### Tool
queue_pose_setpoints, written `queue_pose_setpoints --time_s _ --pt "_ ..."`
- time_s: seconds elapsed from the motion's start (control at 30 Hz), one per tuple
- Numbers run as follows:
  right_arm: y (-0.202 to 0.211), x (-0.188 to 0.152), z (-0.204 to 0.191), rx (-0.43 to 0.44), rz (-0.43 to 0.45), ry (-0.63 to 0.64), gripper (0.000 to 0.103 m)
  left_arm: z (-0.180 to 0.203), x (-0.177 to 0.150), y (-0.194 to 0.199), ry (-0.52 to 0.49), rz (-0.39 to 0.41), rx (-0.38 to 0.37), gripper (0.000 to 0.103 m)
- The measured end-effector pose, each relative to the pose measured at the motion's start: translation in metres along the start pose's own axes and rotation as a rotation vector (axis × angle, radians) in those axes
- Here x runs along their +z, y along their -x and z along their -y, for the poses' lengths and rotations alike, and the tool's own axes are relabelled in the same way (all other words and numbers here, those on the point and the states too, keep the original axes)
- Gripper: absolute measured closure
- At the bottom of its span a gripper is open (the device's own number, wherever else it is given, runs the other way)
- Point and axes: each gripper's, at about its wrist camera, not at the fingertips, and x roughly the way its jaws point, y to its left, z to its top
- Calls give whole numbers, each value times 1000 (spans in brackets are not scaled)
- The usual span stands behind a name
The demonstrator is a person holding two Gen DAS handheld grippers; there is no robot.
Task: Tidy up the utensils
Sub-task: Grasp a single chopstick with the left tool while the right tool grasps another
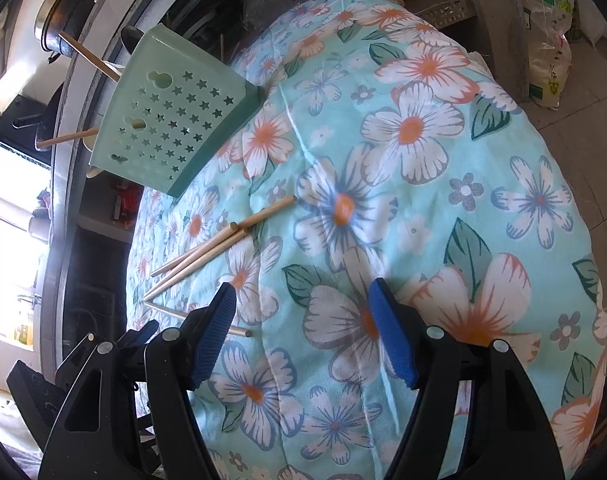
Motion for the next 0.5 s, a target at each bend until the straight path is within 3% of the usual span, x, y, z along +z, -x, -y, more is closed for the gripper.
queue_pose_setpoints --time_s 0.23,0.5 --pt "1 0 2 6 6 -12 36 9 21 -9 -18 51 3 62" --pt "2 1 8 37 6 -59 35 18 42 -32 -43 60 -51 64"
